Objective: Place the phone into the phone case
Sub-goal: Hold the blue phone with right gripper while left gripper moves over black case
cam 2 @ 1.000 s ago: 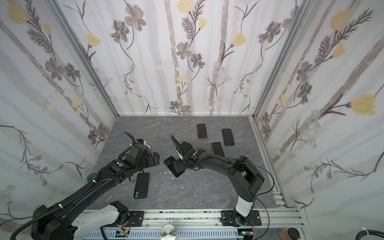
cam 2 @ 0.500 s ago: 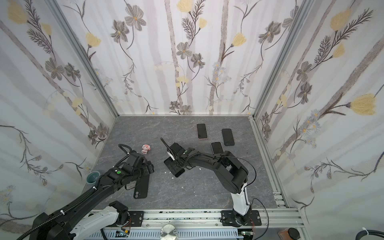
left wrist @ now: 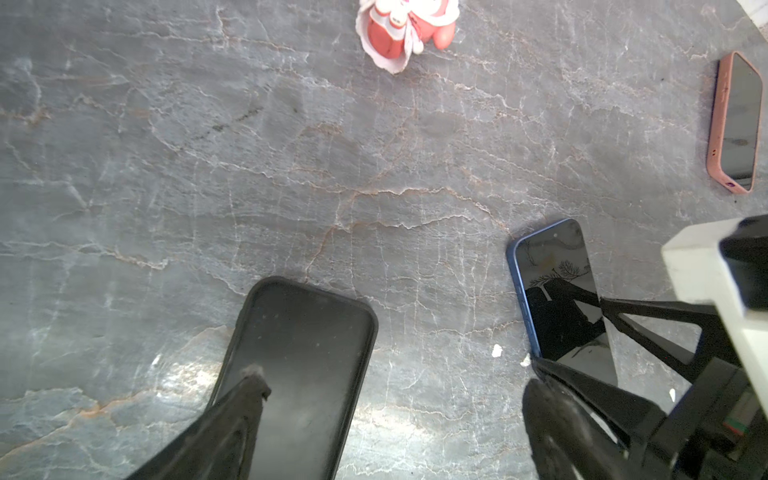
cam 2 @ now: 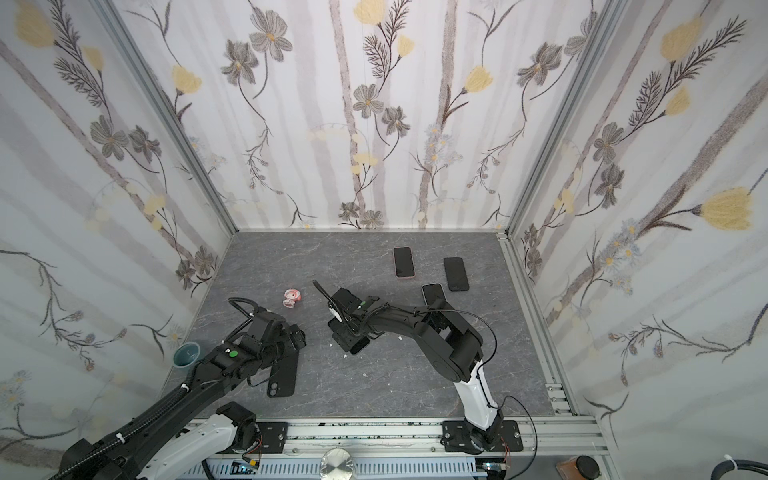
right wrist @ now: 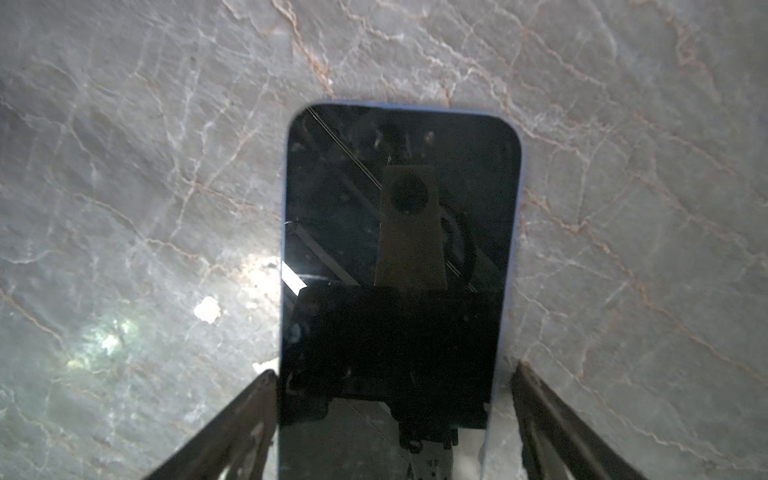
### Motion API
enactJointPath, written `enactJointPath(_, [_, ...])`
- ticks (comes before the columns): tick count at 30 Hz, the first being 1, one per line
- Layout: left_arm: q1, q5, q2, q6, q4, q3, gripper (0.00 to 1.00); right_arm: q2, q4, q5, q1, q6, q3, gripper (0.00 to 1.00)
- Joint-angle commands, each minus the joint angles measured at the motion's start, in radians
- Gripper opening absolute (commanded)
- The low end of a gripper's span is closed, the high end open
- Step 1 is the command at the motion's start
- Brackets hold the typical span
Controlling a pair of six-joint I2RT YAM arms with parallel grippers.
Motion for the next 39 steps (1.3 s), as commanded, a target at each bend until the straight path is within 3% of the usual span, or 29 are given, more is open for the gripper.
enactJointPath(1, [0.005, -0.020, 0.007, -0.028, 0.021, -0.009, 0.96, 0.027, -0.057, -0.015, 0.000, -0.005, 0.005, 0.79])
enactJointPath(6, [0.007, 0.008, 0.024, -0.028, 0.062, -0.033, 0.96, 0.027, -0.069, -0.024, -0.008, 0.003, 0.009, 0.60])
enactJointPath(12, [0.006, 0.069, 0.082, -0.015, 0.124, -0.059, 0.95, -0.012, -0.076, -0.036, -0.035, 0.021, -0.014, 0.55])
enactJointPath(22, [0.006, 0.128, 0.229, 0.072, 0.233, -0.073, 0.90, -0.182, -0.026, -0.015, -0.108, 0.061, -0.143, 0.54])
enactJointPath(29, [-0.006, 0.236, 0.350, 0.131, 0.383, -0.072, 0.88, -0.303, 0.019, -0.018, -0.196, 0.093, -0.273, 0.54])
enactJointPath(39, [-0.155, 0.319, 0.586, 0.212, 0.481, 0.043, 0.87, -0.406, 0.041, -0.015, -0.264, 0.113, -0.379, 0.54])
